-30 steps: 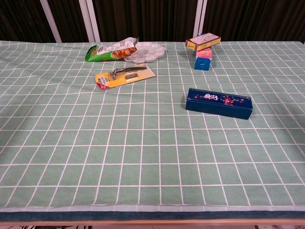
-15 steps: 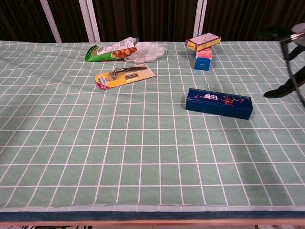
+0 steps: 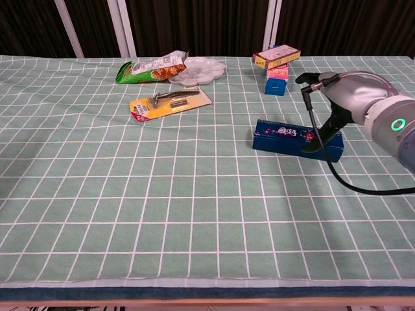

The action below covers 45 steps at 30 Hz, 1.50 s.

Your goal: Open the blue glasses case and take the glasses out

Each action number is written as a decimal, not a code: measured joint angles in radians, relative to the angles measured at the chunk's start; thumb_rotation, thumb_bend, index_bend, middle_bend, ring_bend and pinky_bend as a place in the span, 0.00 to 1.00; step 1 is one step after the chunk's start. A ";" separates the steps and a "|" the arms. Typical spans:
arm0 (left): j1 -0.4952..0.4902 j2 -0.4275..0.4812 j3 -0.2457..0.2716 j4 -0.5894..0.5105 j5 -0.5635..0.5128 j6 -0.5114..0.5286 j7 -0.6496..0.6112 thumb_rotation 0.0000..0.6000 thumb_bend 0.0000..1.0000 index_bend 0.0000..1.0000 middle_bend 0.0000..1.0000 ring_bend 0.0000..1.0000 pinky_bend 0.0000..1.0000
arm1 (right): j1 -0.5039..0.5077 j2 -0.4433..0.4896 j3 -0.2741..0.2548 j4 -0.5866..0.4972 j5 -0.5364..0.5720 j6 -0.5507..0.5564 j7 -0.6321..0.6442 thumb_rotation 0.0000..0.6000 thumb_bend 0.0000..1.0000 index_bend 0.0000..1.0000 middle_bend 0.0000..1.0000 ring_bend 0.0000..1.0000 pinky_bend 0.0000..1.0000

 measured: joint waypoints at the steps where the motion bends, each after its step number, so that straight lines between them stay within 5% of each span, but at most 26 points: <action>1: -0.001 0.000 -0.001 0.000 -0.002 -0.002 -0.001 1.00 0.02 0.00 0.00 0.00 0.00 | 0.005 -0.008 0.000 0.021 0.008 -0.003 -0.002 1.00 0.13 0.00 0.00 0.00 0.23; 30: -0.007 -0.003 -0.005 -0.015 -0.044 -0.026 0.013 1.00 0.02 0.00 0.00 0.00 0.00 | 0.060 -0.053 0.017 0.281 0.086 -0.092 0.033 1.00 0.19 0.00 0.00 0.00 0.23; 36: -0.006 -0.001 -0.005 -0.017 -0.045 -0.026 0.010 1.00 0.02 0.00 0.00 0.00 0.00 | 0.061 -0.053 0.015 0.273 0.091 -0.093 0.037 1.00 0.20 0.00 0.00 0.00 0.23; 45: -0.007 0.003 -0.002 -0.022 -0.040 -0.028 0.002 1.00 0.02 0.00 0.00 0.00 0.00 | 0.063 -0.031 0.009 0.147 0.044 -0.078 0.054 1.00 0.38 0.12 0.00 0.00 0.23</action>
